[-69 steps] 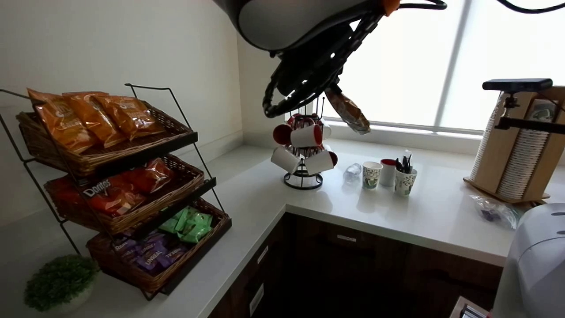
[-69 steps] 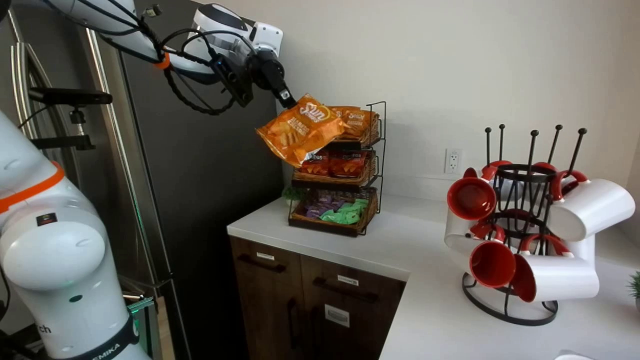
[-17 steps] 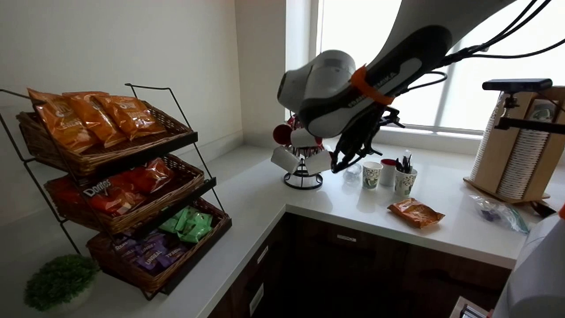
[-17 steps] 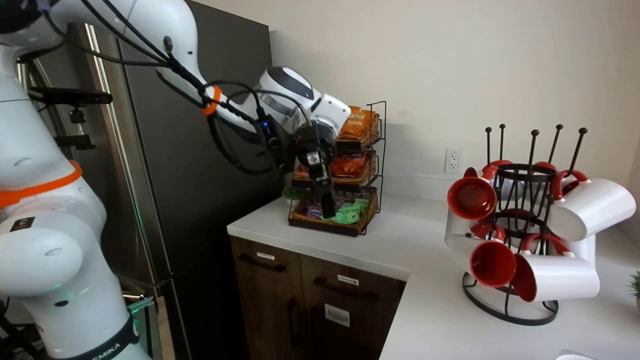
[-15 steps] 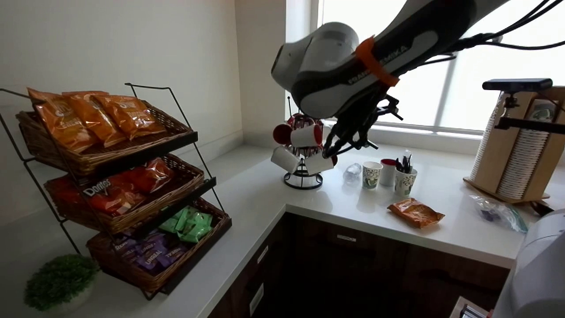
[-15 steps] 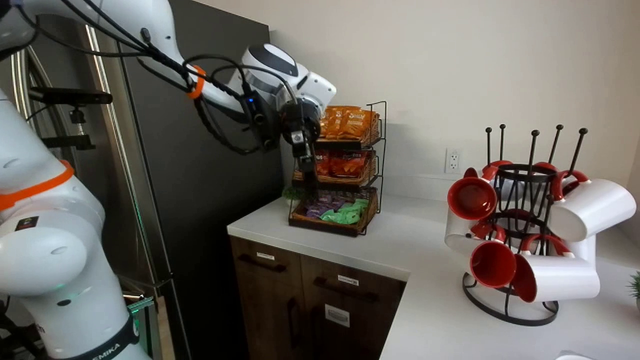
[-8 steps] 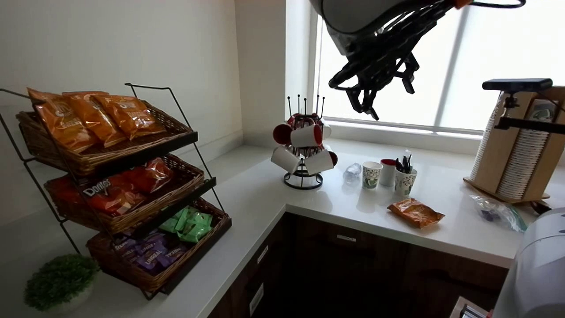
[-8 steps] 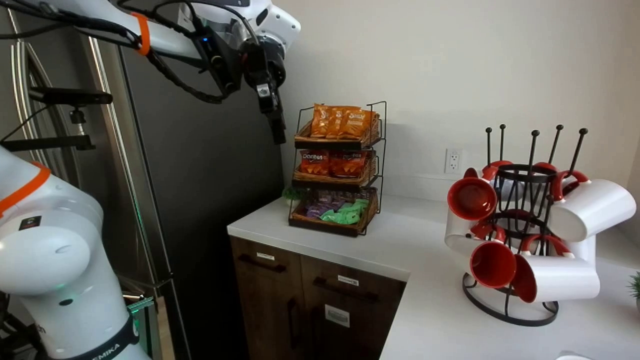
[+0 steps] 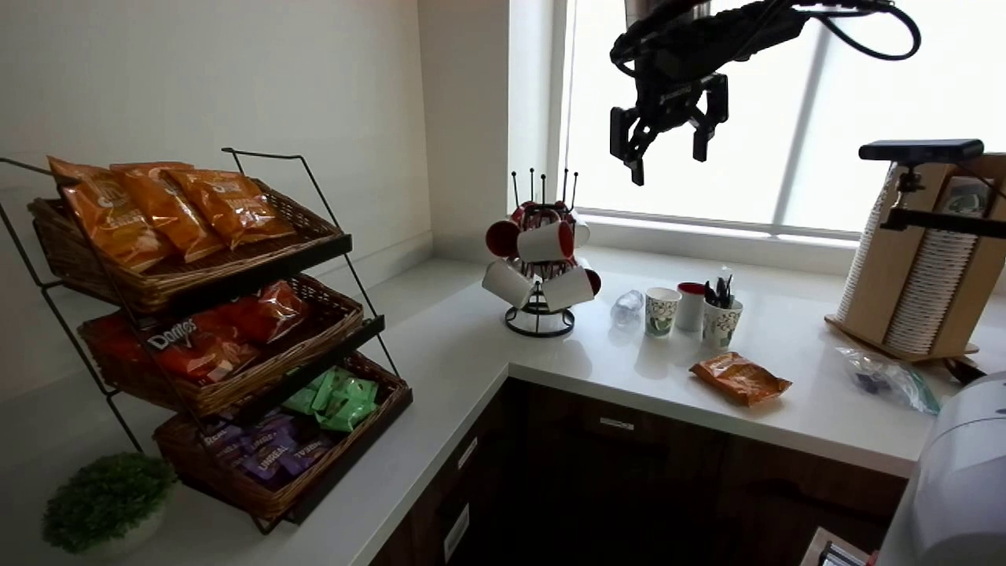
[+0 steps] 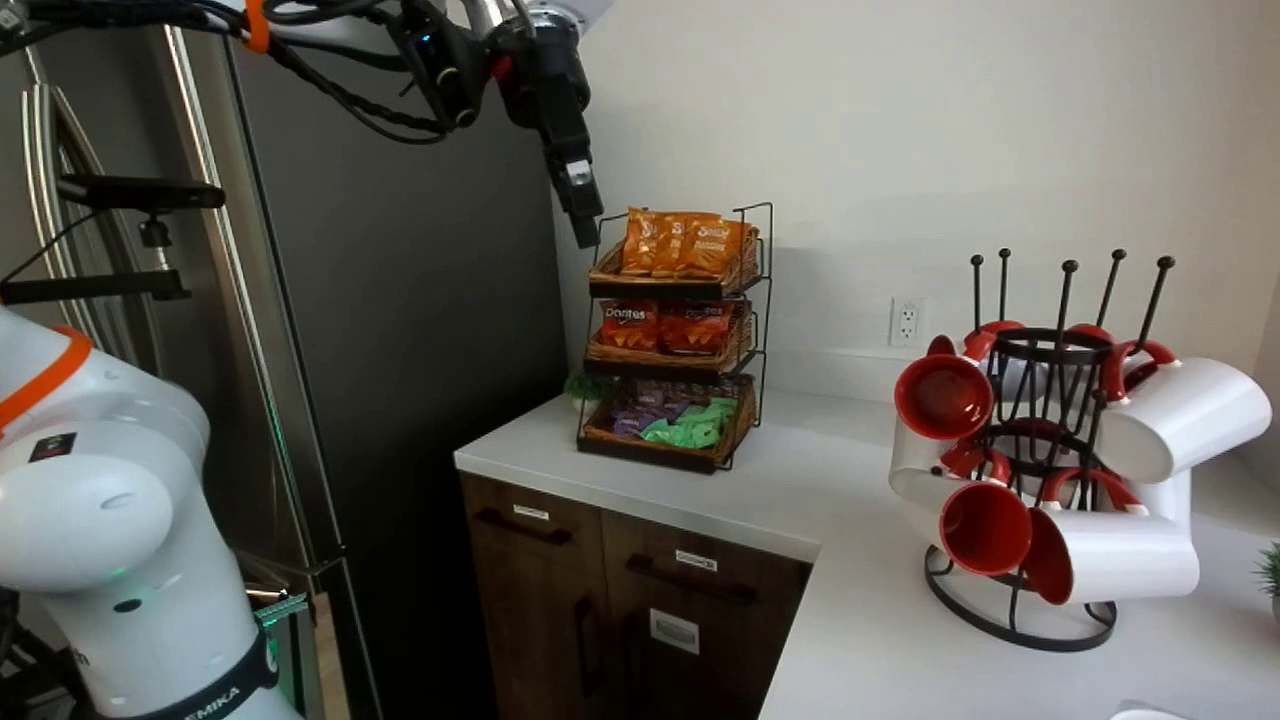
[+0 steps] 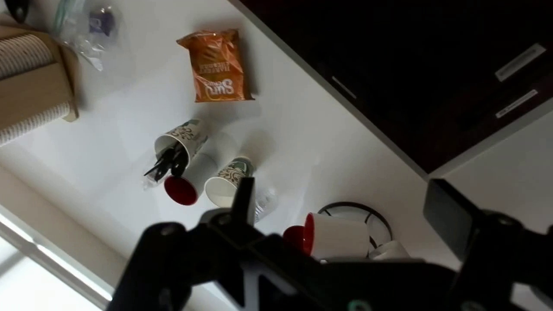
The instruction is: Take the snack packet off of the rack and put it on the counter
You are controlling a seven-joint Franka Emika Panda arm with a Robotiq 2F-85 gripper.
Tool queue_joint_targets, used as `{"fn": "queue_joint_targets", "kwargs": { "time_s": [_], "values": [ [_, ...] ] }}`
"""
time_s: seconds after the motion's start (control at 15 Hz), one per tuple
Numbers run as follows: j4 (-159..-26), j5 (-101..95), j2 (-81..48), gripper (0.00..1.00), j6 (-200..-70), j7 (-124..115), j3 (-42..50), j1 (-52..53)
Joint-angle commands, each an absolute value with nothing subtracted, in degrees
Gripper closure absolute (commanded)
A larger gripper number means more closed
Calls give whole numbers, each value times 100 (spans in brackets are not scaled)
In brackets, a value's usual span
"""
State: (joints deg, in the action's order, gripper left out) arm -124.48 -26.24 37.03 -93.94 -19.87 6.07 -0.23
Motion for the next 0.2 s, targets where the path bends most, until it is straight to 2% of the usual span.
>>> {"fn": "queue_joint_targets", "kwargs": {
  "time_s": [0.0,0.13],
  "values": [
    [-12447,-2423,3660,0,-9523,-1794,421,-353],
    [-12447,-2391,3642,0,-9549,-1766,426,-351]
  ]
}}
